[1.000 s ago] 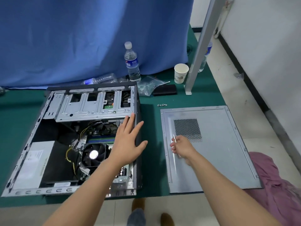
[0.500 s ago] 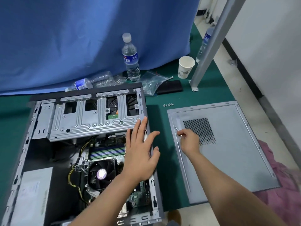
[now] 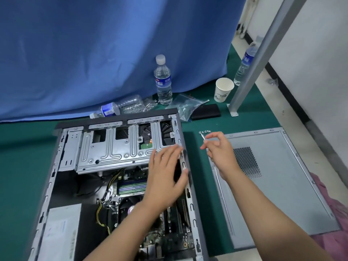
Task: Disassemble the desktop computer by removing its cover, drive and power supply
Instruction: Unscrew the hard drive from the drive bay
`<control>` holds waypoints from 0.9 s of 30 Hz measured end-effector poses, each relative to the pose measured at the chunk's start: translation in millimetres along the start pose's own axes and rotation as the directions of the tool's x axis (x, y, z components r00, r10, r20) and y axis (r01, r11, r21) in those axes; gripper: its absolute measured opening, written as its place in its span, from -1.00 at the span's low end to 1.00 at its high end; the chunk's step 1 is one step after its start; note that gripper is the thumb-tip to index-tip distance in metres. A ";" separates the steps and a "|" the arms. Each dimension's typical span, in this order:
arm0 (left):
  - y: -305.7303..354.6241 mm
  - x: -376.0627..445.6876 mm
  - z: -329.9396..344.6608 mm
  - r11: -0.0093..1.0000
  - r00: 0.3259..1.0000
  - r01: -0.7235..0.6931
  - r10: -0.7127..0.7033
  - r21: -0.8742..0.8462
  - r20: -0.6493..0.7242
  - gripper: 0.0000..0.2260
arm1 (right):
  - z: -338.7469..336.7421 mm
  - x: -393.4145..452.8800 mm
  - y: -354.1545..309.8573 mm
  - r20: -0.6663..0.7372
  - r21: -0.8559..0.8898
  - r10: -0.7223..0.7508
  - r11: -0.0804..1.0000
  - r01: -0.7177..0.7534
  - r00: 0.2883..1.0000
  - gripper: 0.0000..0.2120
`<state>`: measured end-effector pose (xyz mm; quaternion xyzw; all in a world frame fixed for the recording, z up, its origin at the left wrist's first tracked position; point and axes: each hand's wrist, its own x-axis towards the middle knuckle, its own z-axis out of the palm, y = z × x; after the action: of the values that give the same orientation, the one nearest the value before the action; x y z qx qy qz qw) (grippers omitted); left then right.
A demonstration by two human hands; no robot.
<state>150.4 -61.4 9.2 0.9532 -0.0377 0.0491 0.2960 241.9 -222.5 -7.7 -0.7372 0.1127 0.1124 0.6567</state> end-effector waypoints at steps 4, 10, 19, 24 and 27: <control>-37.6 13.3 -32.5 0.994 0.999 0.032 -0.027 0.109 -0.043 -0.46 | 12.7 5.7 -33.6 0.129 0.193 -0.002 0.981 -0.024 0.992 -0.89; -98.0 31.7 -63.3 0.937 0.985 0.093 -0.136 0.337 0.109 -0.19 | 40.7 13.2 -56.3 0.349 0.329 -0.028 0.940 -0.095 0.937 -0.83; -115.7 33.4 -57.0 0.881 0.979 0.081 -0.157 0.466 0.127 -0.15 | 90.6 22.5 -52.8 0.300 0.054 -0.088 0.996 0.075 0.950 -0.85; -117.4 34.4 -55.1 0.896 0.980 0.082 -0.154 0.437 0.130 -0.16 | 120.6 16.9 -48.2 0.337 0.058 -0.130 0.991 0.118 0.933 -0.92; -118.4 34.2 -55.5 0.898 0.980 0.078 -0.149 0.434 0.131 -0.17 | 131.3 14.2 -42.4 0.310 0.038 -0.119 0.993 0.113 0.943 -0.91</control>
<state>192.3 66.0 -7.7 0.9961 0.0058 -0.0384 0.0788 266.4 -87.6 13.1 -0.7089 -0.0349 0.1875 0.6790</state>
